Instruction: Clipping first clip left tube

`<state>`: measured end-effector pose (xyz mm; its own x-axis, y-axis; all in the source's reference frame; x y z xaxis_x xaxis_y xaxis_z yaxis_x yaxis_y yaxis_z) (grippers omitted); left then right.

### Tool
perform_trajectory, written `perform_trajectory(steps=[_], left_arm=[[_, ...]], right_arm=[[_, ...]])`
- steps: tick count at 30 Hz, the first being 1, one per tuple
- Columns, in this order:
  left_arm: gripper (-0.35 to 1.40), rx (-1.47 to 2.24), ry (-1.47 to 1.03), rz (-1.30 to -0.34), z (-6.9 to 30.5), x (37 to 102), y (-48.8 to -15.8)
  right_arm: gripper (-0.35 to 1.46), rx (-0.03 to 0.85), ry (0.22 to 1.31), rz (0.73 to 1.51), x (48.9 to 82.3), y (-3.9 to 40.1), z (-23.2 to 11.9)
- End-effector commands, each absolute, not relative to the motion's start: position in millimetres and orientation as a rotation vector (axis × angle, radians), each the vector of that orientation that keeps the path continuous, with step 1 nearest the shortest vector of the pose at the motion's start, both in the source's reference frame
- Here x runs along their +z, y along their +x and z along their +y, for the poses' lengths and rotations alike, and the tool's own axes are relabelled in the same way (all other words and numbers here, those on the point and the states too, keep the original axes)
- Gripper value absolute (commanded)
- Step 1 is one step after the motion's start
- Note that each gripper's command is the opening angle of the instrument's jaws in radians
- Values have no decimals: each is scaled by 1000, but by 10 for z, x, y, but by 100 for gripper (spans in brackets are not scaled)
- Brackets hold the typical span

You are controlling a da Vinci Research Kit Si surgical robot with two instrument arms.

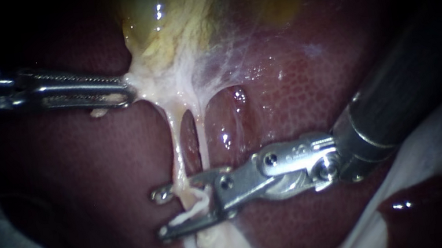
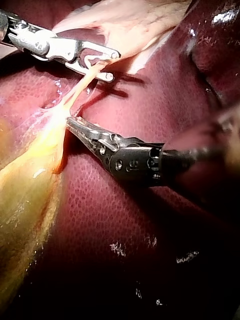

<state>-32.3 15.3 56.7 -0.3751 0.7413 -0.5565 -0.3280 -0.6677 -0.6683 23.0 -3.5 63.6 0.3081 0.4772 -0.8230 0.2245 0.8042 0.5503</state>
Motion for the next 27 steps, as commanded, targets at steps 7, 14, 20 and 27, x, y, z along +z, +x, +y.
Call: perform_trajectory(steps=[7,14,20,27], left_arm=[[-35,2077,-1165,-603,153,567,-323],[-35,2077,-1165,-603,153,568,-323],[-35,2077,-1166,-604,154,569,-323],[-35,2077,-1166,-604,156,571,-322]], right_arm=[[-16,221,692,1259,635,227,-36],[-35,220,714,1224,638,225,-34],[-35,216,720,1225,640,224,-33],[-35,213,723,1226,641,223,-33]])
